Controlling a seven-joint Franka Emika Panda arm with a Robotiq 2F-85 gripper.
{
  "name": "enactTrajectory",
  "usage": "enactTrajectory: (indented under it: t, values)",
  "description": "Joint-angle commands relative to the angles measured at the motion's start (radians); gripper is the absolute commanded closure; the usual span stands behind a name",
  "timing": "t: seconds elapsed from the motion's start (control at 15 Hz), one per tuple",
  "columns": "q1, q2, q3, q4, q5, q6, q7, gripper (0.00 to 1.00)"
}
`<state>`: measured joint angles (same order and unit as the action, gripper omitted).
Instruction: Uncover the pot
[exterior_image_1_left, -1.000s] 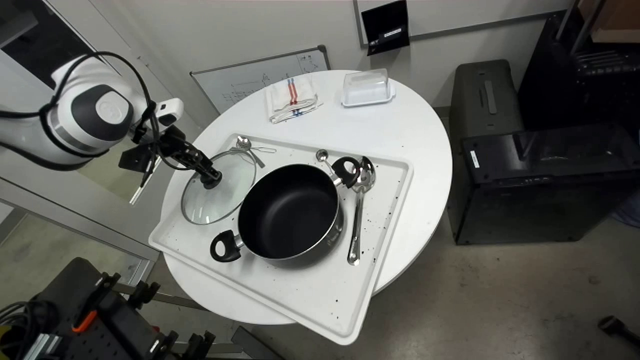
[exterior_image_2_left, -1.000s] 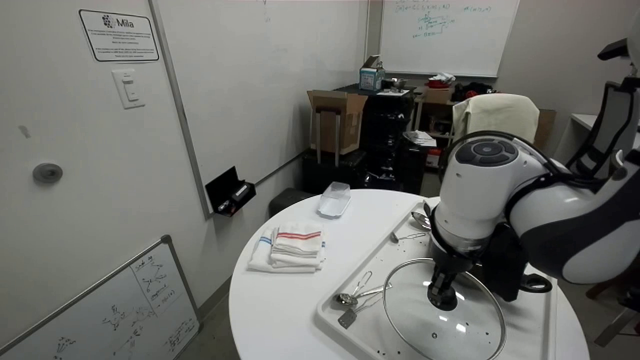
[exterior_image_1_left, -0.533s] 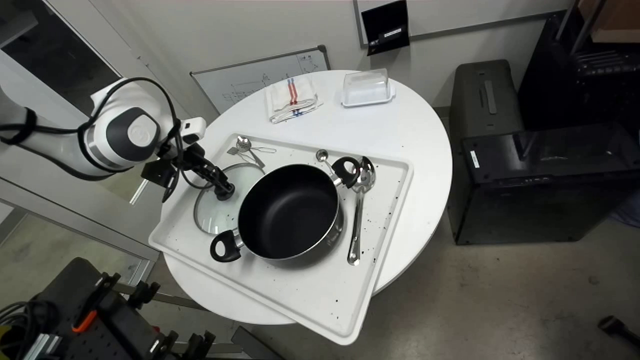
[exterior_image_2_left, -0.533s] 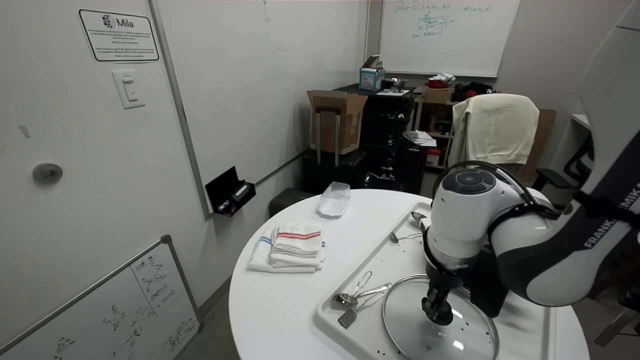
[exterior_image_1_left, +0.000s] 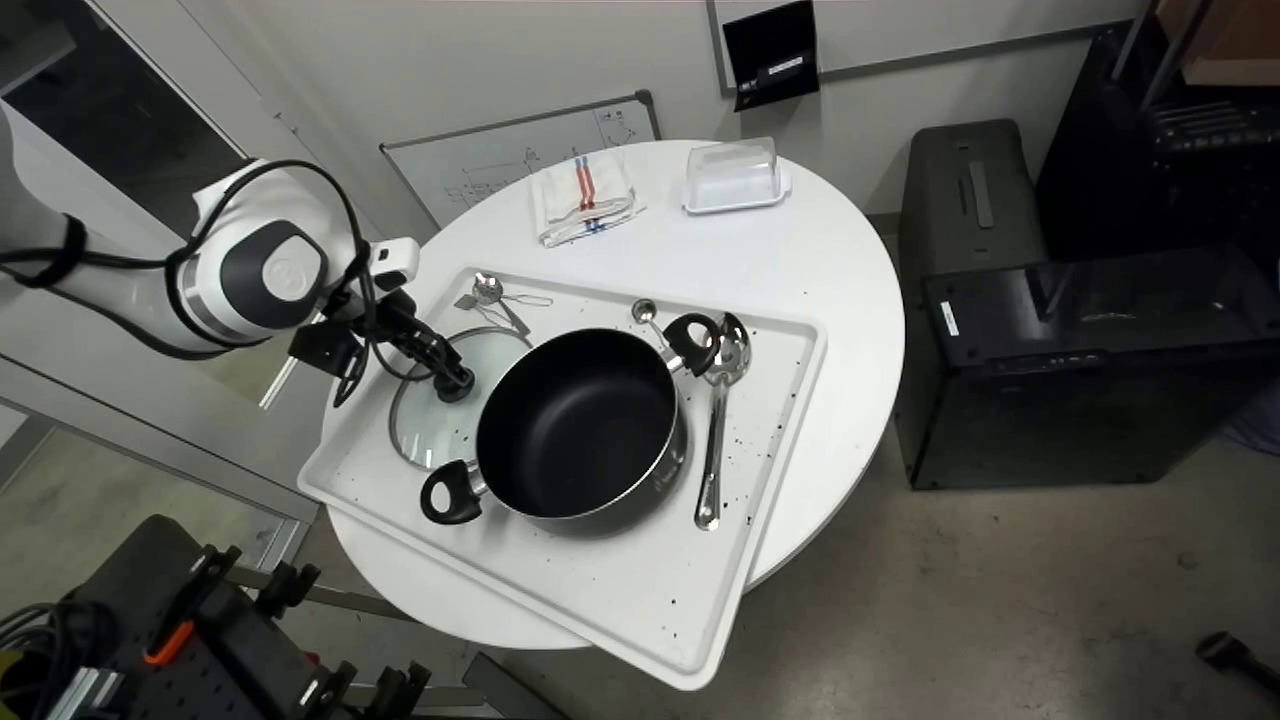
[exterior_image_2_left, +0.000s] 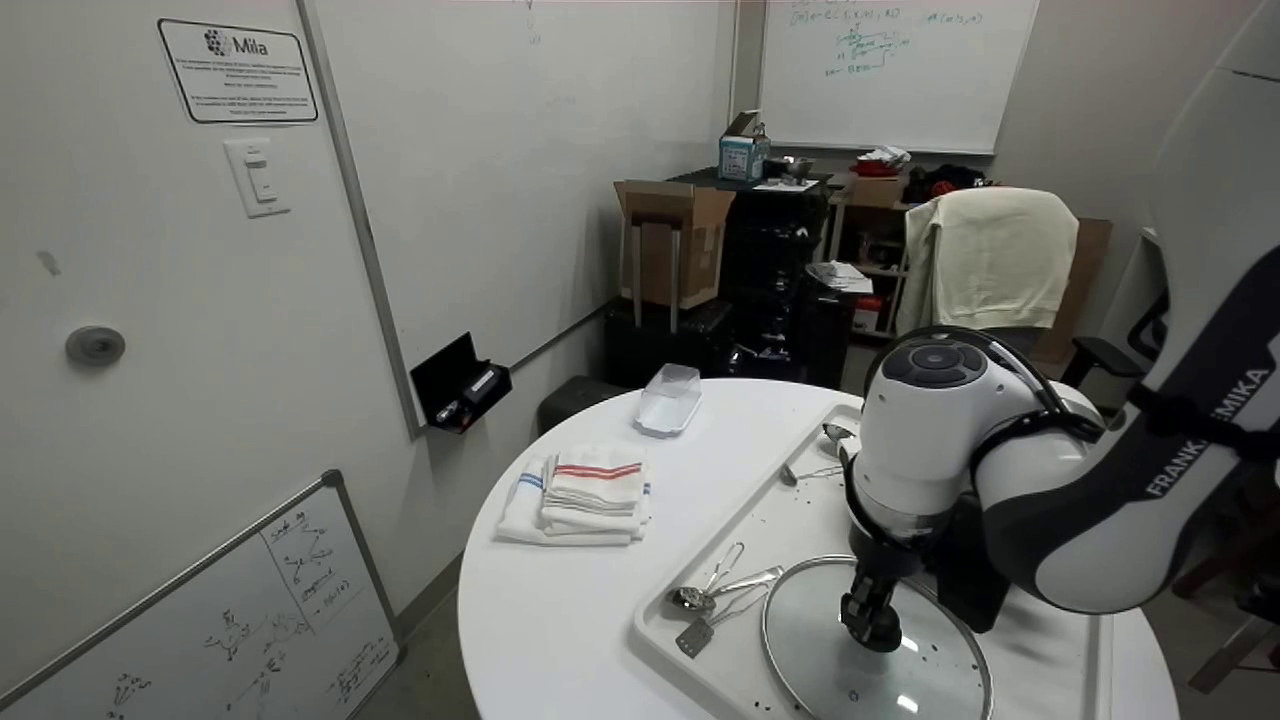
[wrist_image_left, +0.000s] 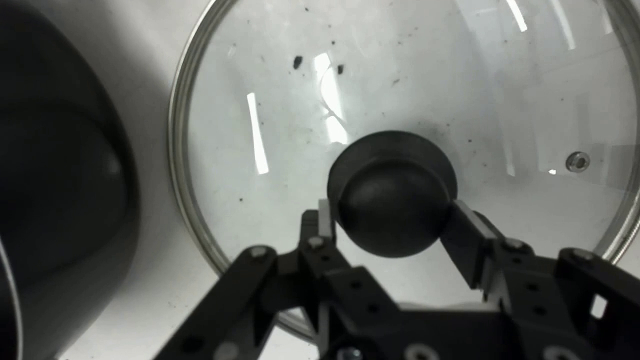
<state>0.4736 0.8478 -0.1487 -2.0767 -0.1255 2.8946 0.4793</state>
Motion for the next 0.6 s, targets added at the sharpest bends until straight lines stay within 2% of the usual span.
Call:
enactTrajectory:
  t: [0.0,0.13,0.53]
  values:
    - [-0.01,-0.01,0.007,-0.02,0.03,0.036,-0.045,0.09]
    - [-0.013,-0.021,0.008,-0.034,0.031,0.042,-0.051,0.01]
    - [-0.036,-0.11,0.019,-0.128,0.023,0.075,-0.108,0.0]
